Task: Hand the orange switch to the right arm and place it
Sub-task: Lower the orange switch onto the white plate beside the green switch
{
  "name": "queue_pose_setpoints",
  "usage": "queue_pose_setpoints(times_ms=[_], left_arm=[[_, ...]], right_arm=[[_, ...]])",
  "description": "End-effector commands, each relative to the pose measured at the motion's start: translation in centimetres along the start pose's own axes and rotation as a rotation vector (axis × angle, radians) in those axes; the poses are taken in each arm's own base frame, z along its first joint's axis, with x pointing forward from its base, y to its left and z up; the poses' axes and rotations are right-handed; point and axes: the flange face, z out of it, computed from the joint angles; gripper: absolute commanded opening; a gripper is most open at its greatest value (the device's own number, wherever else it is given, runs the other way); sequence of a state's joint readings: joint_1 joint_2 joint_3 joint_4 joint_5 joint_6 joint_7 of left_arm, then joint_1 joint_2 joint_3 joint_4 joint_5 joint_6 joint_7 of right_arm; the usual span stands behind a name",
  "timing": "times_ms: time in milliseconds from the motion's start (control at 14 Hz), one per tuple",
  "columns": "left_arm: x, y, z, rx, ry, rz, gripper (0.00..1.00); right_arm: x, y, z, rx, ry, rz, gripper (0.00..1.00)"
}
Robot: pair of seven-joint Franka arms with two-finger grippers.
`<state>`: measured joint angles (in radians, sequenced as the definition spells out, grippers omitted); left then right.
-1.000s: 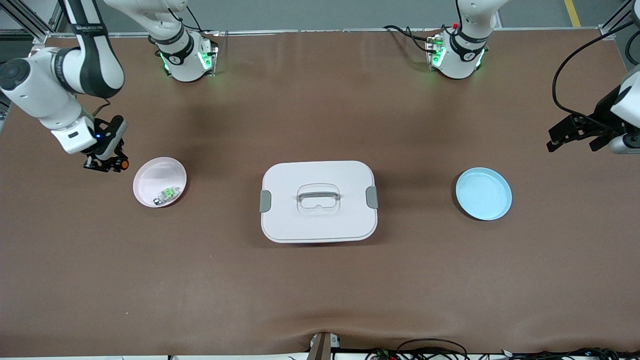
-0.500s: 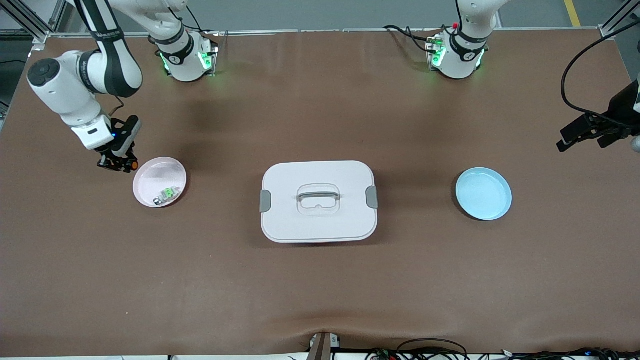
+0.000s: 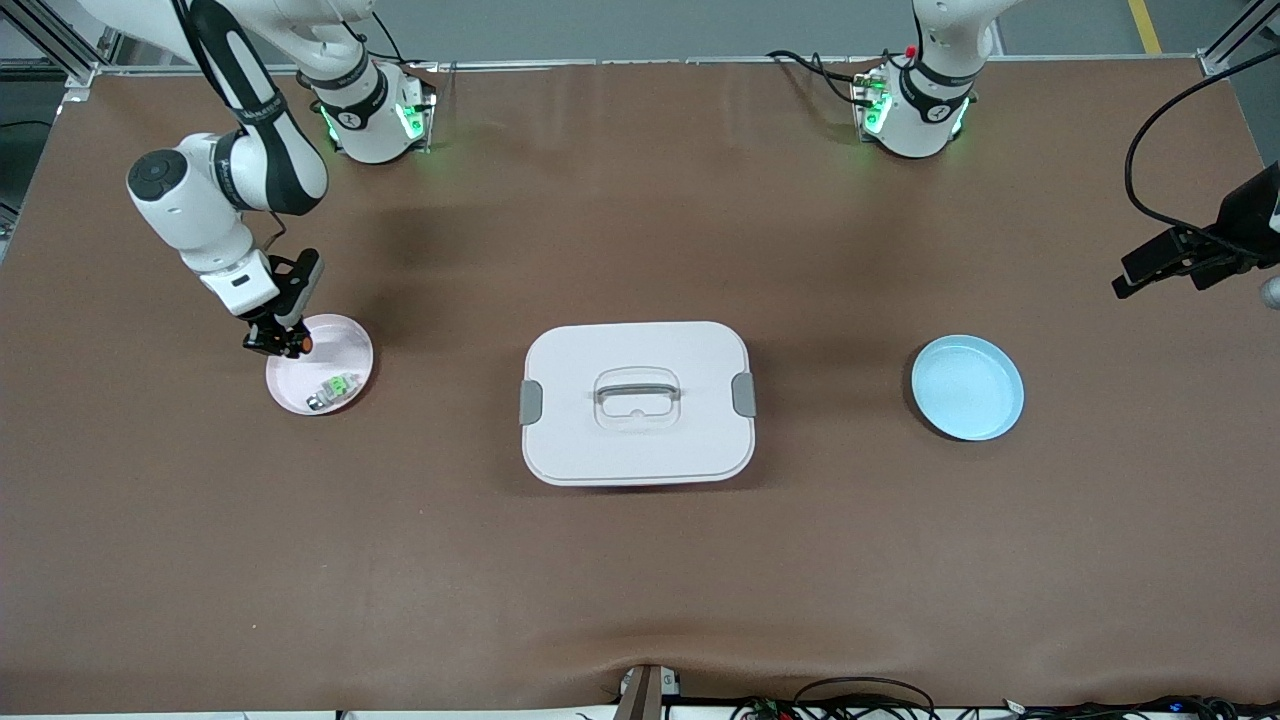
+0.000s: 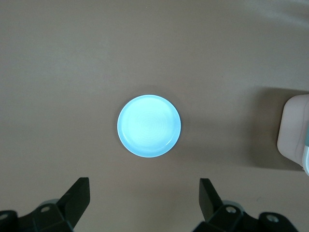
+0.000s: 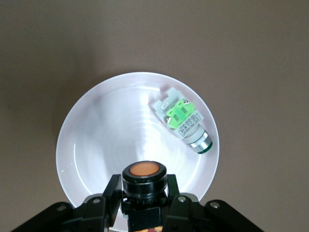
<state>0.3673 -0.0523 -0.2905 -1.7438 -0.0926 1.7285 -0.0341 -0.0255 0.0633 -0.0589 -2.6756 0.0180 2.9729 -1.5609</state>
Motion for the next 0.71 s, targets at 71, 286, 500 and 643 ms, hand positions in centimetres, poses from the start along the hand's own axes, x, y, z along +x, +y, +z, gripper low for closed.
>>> queue_pose_setpoints(times_ms=[71, 286, 500, 643], left_arm=[[0.1, 0.3, 0.6, -0.024, -0.032, 0.000, 1.00], [-0.1, 0.3, 0.8, -0.024, -0.055, 0.002, 1.00], [-0.1, 0.4, 0.9, -0.024, -0.059, 0.005, 1.00], [-0.2, 0.1, 0.9, -0.023, -0.065, 0.002, 1.00]], right_arm=[[0.1, -1.2, 1.3, -0.031, -0.004, -0.009, 0.00], [1.3, -2.0, 3.2, -0.036, -0.001, -0.028, 0.00], [1.6, -2.4, 4.0, -0.021, -0.001, -0.017, 0.00], [1.7, -2.6, 4.4, -0.012, -0.001, -0.018, 0.00]])
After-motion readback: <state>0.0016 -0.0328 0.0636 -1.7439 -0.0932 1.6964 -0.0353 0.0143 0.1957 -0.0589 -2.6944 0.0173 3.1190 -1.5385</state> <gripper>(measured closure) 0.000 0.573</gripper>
